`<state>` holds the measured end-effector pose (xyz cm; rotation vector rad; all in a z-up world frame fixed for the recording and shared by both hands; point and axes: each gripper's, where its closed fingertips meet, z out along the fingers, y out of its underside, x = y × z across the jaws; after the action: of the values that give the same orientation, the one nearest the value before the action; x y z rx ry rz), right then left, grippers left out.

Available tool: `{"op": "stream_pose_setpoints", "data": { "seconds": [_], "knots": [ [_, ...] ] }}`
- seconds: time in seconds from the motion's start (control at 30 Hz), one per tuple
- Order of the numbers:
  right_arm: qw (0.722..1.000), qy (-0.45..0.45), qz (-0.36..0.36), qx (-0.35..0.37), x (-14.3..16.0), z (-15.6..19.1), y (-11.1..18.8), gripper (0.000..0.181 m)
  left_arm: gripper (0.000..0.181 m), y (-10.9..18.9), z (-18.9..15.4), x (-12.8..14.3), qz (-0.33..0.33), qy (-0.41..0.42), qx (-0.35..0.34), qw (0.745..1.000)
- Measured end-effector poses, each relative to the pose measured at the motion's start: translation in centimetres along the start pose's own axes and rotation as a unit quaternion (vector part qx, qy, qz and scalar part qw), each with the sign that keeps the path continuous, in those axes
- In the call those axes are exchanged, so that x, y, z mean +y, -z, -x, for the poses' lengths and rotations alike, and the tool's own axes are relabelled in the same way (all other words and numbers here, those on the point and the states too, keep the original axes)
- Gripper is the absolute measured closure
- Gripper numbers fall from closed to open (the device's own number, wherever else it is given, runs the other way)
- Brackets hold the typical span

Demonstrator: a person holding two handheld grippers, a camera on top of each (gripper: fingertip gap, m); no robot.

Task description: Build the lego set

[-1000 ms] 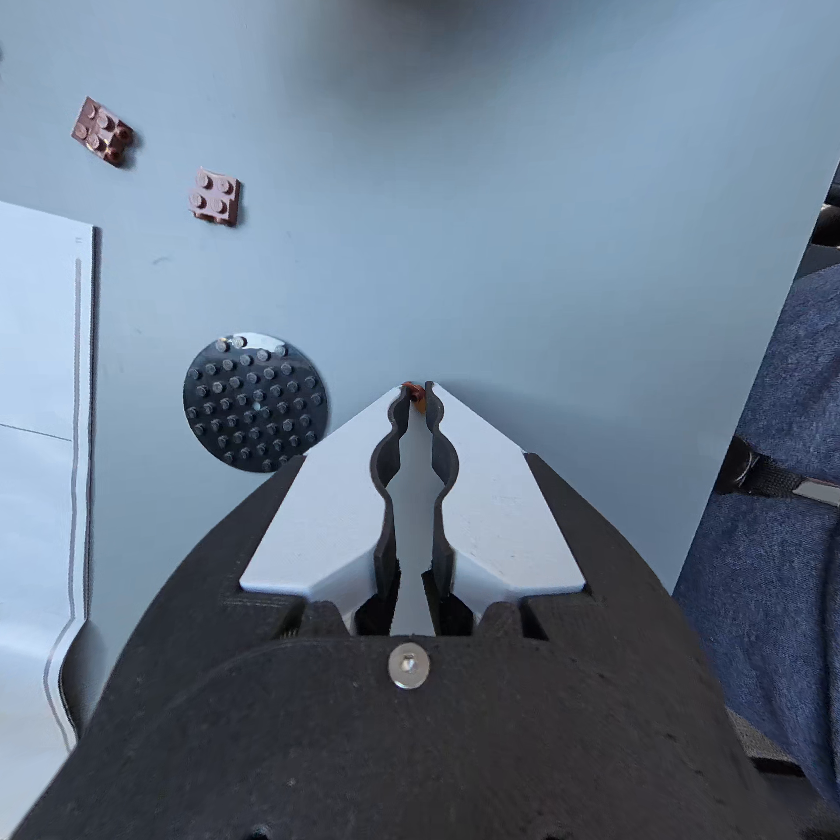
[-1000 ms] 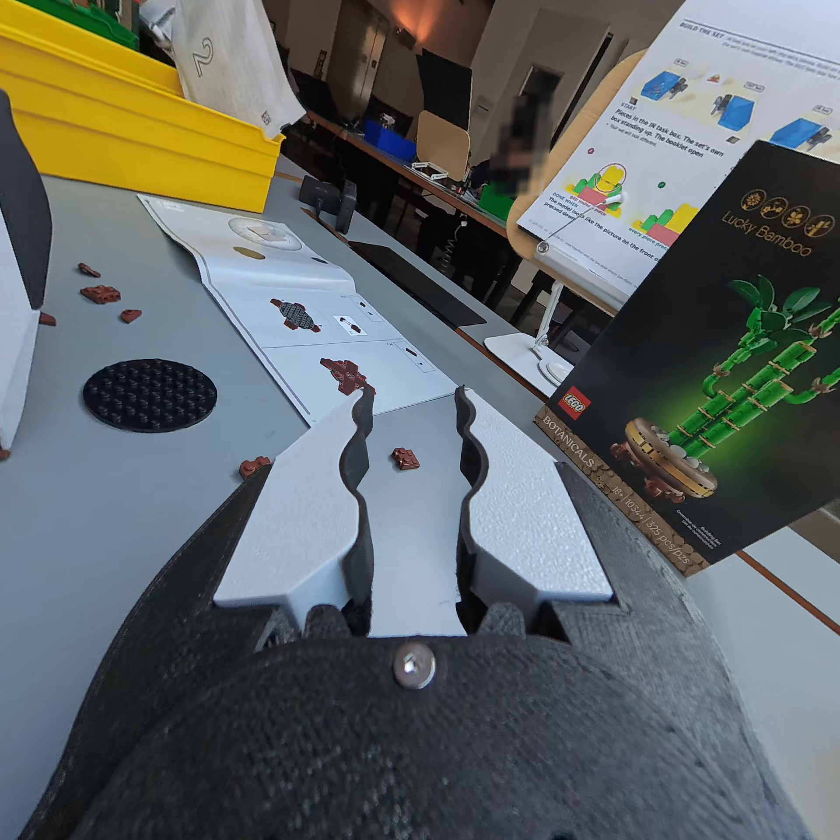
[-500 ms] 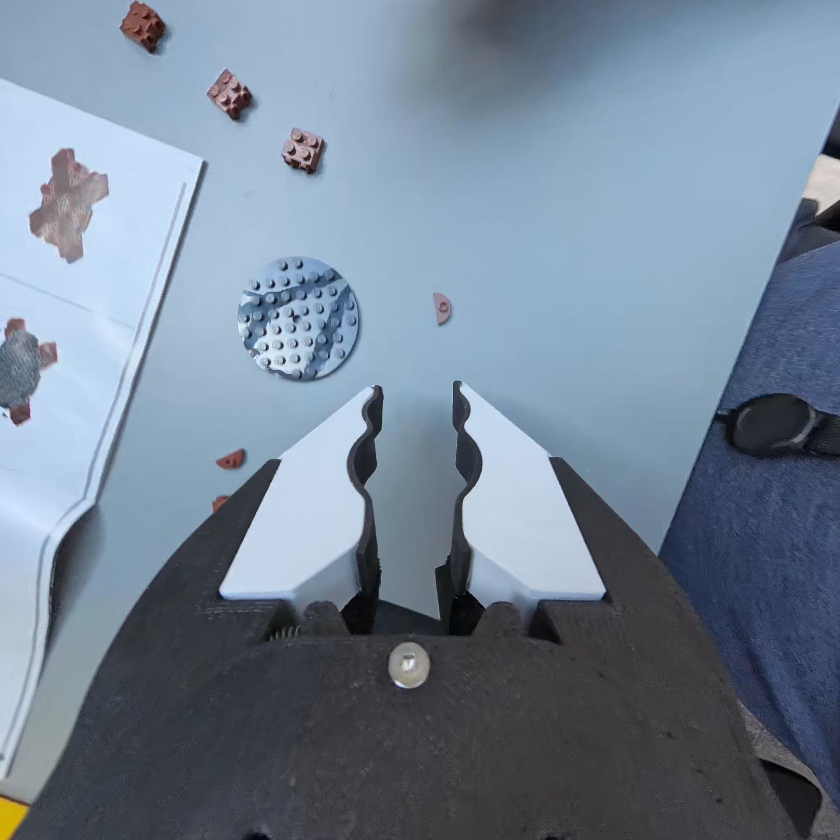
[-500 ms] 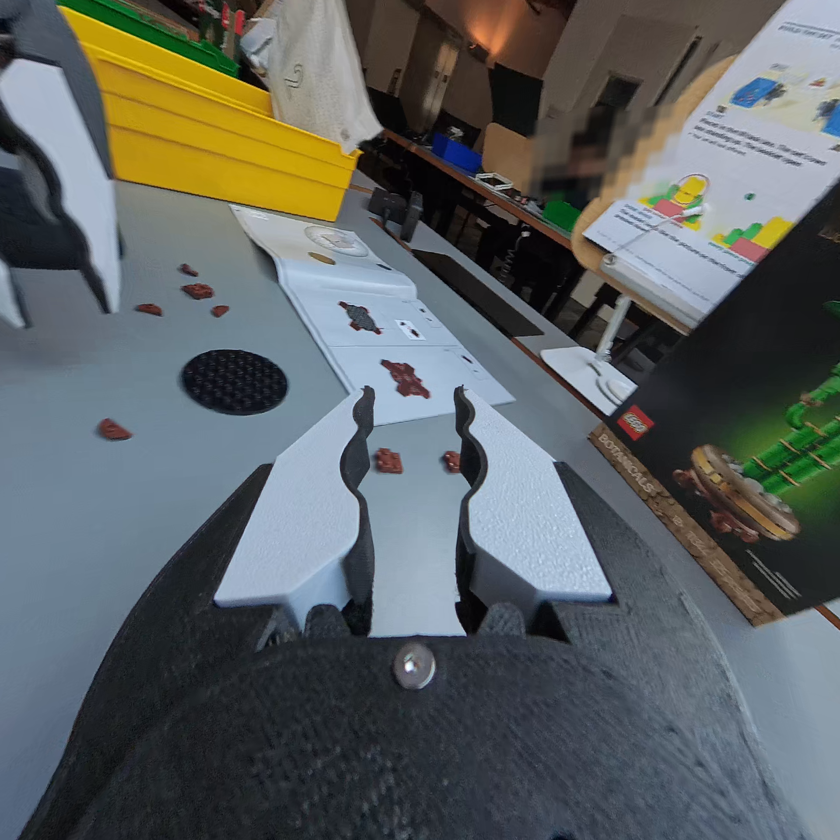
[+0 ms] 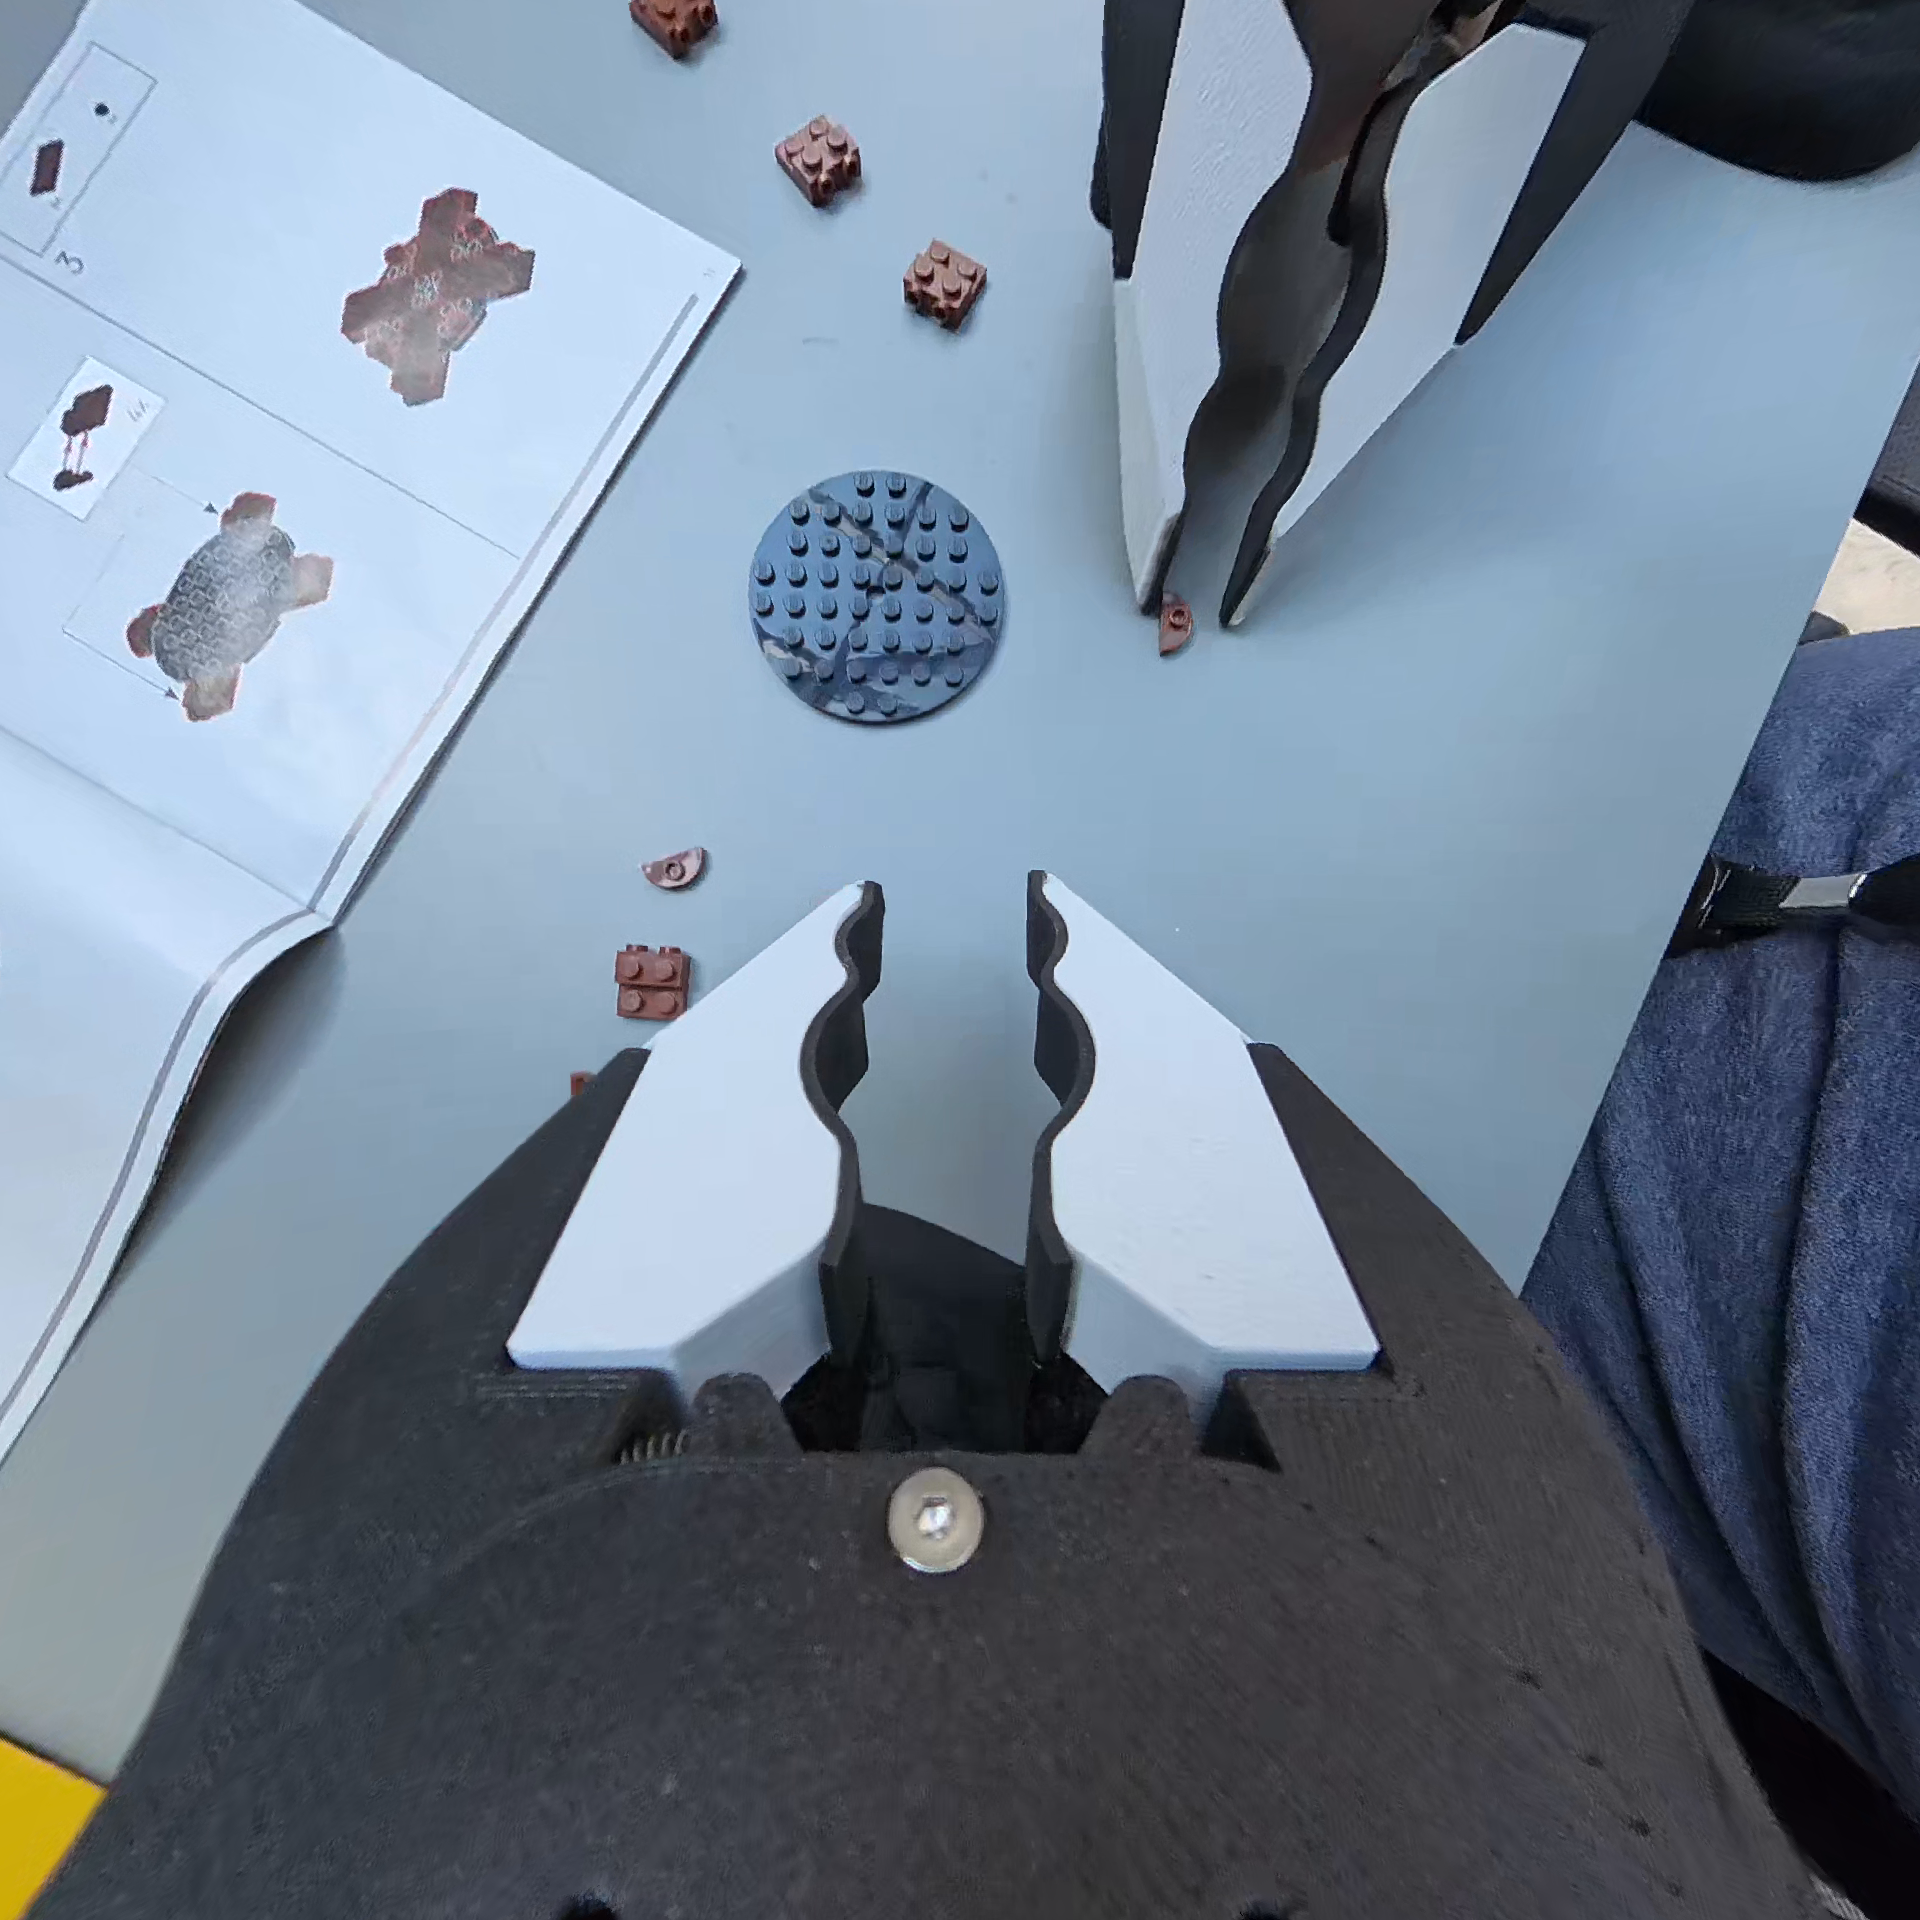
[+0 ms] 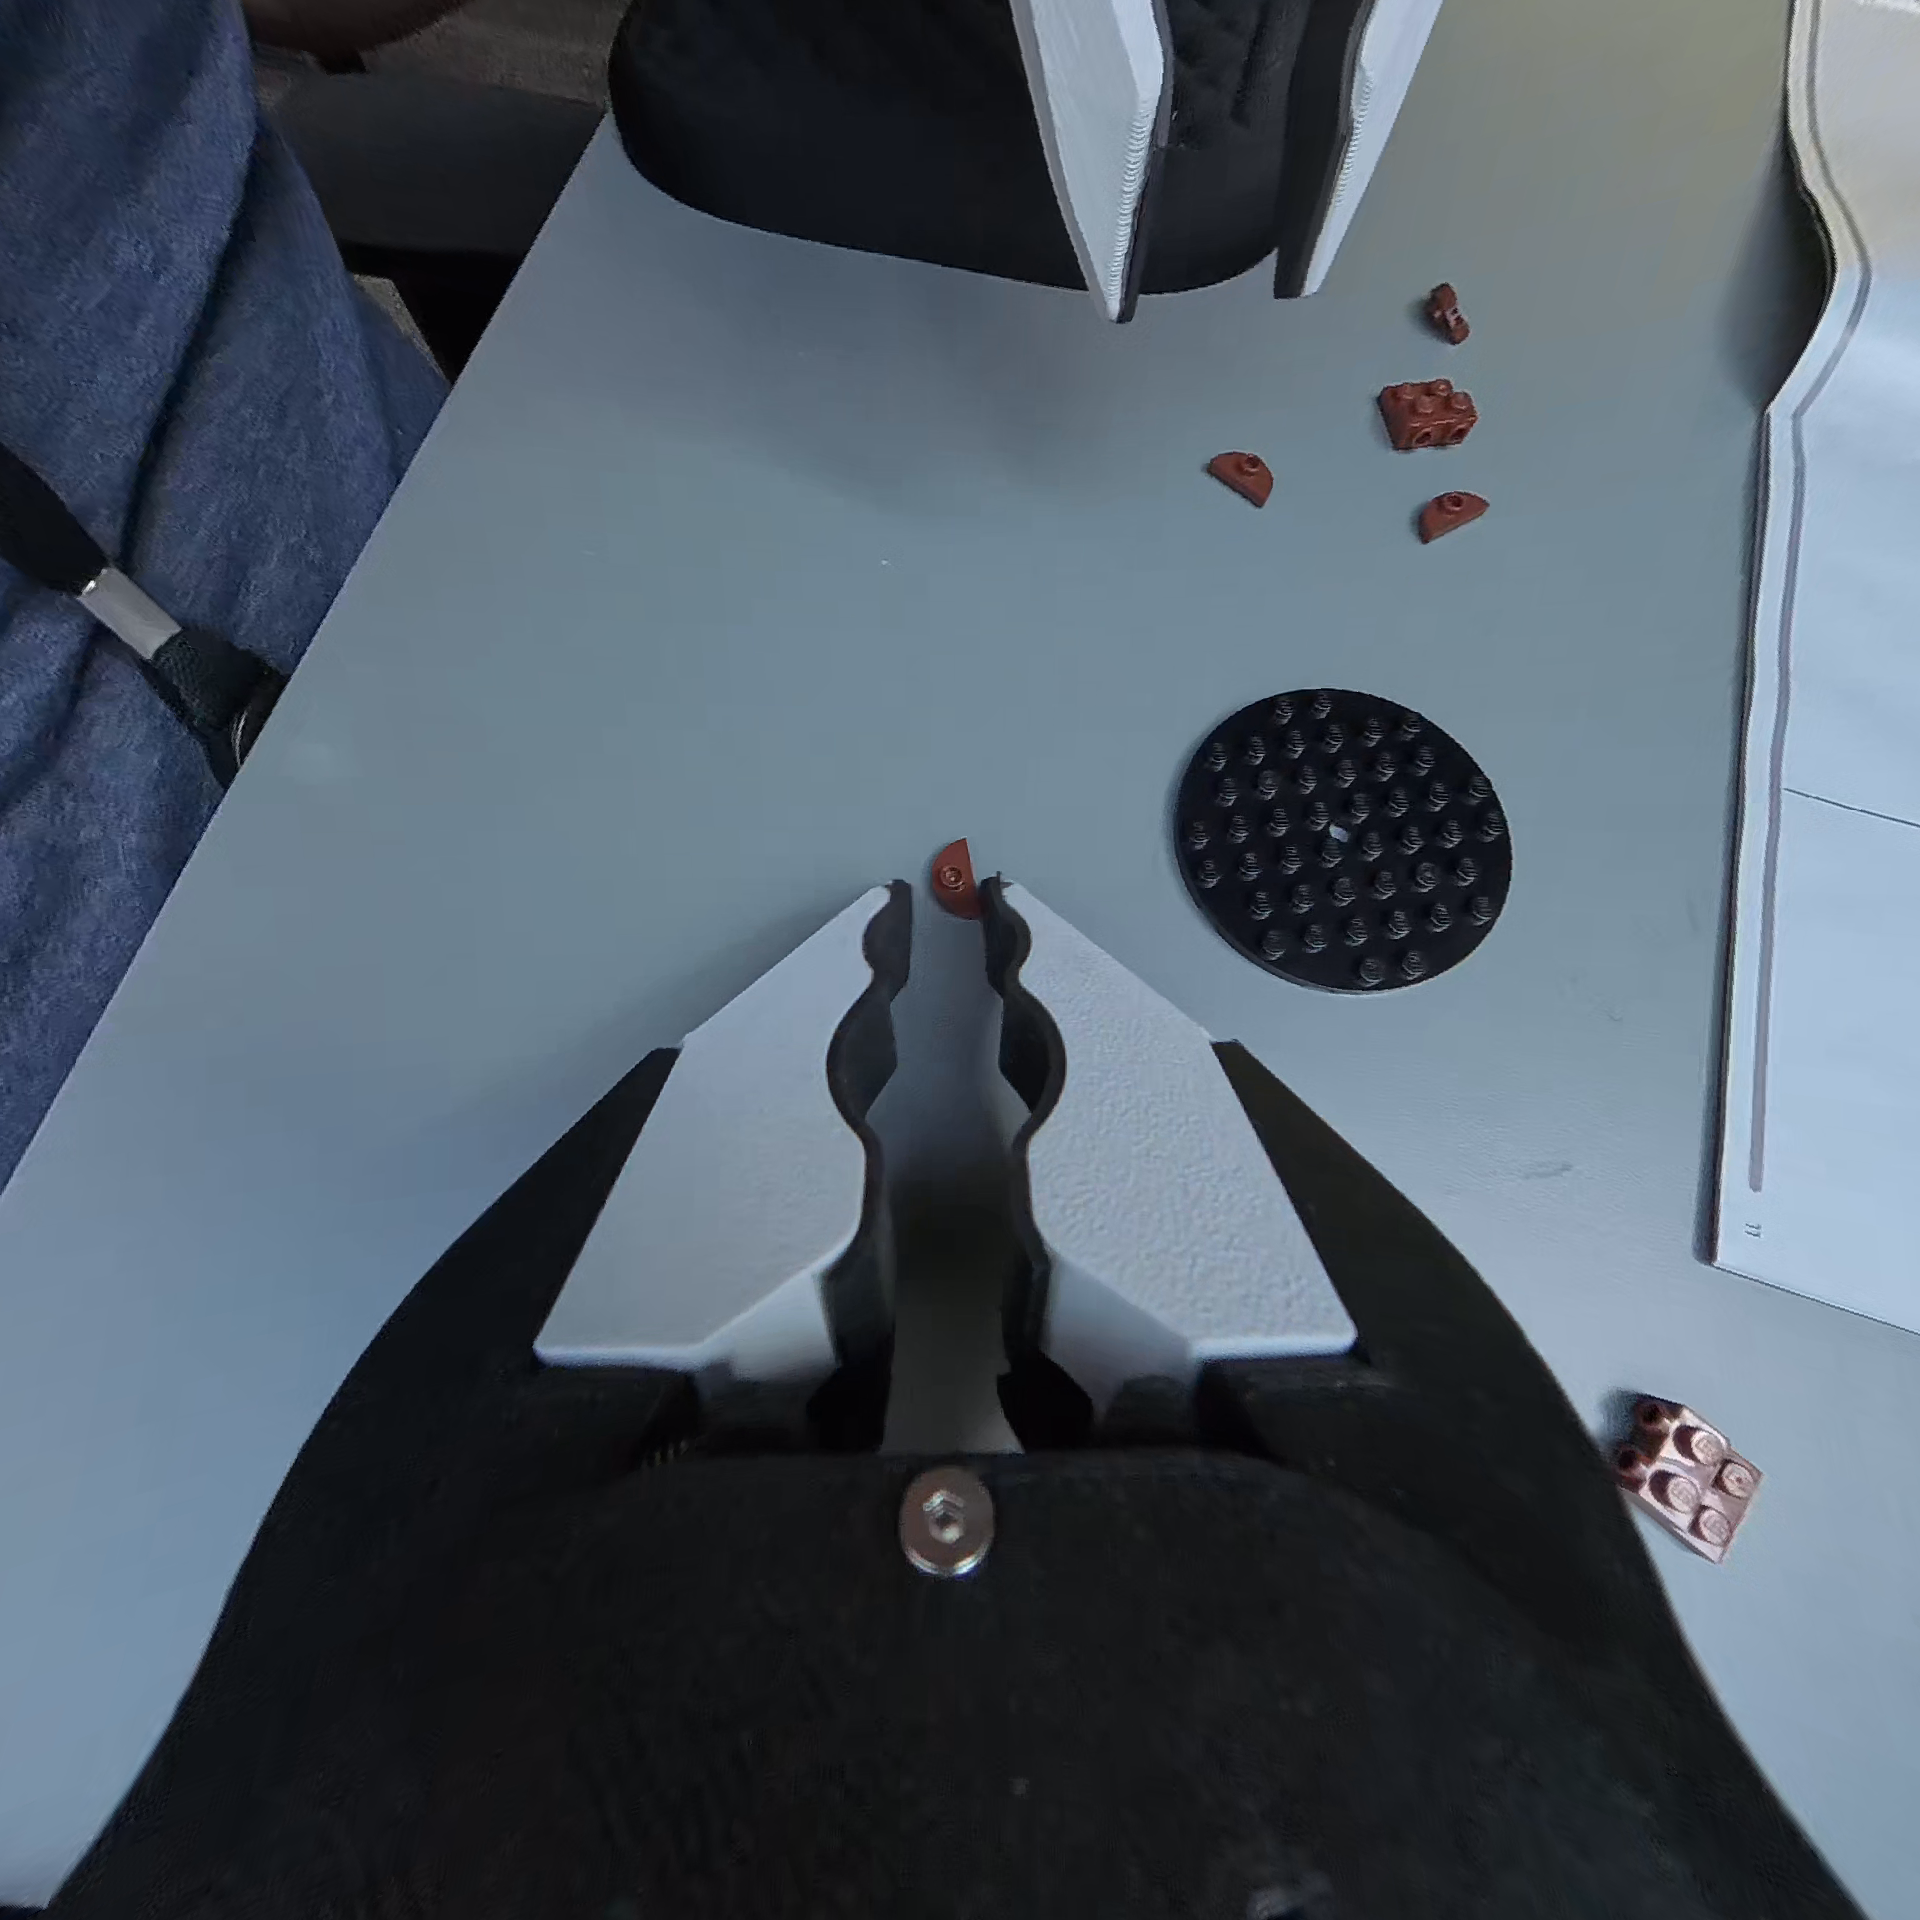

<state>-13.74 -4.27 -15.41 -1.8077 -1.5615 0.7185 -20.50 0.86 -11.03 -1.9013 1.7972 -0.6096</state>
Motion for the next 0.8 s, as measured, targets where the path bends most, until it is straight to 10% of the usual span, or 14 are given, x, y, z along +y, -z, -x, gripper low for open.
{"op": "stream_pose_setpoints", "data": {
  "seconds": [0.03,0.17,0.53,0.8],
  "knots": [
    [1.0,-0.002,0.002,-0.001,-0.1,0.1,-0.1,0.175,0.155,-0.2,0.2,-0.4,-0.004,-0.003,0.001,1.0],
    [0.989,0.114,-0.002,0.094,-0.8,0.1,0.0,0.175,0.157,-0.9,1.2,-1.9,-0.028,-0.005,0.003,1.0],
    [0.821,0.361,-0.079,0.435,-8.1,-0.1,7.7,0.176,0.143,-0.8,-4.3,-7.3,-0.251,0.078,0.149,0.953],
    [0.807,0.337,-0.107,0.474,-8.3,-0.3,9.6,0.176,0.164,0.9,-6.4,-12.2,-0.393,0.099,0.229,0.885]
  ]
}}
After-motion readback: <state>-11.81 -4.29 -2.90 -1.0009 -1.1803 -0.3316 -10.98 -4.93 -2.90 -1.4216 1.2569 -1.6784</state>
